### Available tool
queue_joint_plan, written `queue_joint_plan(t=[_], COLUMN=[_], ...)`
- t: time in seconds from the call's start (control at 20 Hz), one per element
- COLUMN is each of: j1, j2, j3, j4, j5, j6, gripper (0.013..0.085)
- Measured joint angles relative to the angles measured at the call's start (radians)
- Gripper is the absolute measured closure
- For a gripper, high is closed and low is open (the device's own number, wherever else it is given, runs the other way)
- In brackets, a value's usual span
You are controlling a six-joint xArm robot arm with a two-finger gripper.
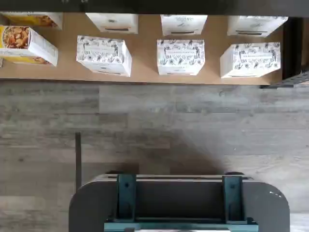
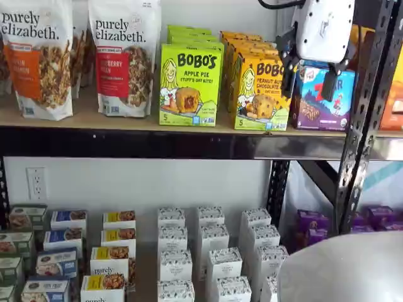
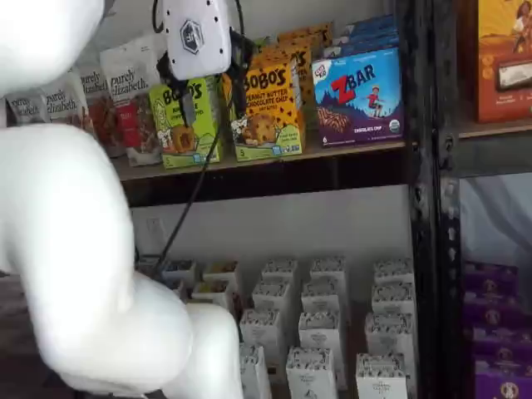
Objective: Pick up the orange box on the top shelf, the fifth box from the left
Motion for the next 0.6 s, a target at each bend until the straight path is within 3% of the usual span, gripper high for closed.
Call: queue_joint_plan(t=[0.2, 0.4, 0.6], j1=[-0.073, -0.070, -0.044], j2=[-0.019, 0.005, 0.034], j3=[0.020, 0.001, -0.021], j4=[0.099, 0.096, 0.064], j5=[-0.033, -0.007, -0.006], j6=[-0.038, -0.035, -0.021], gripper=[0.0130, 0.0130, 0.0130])
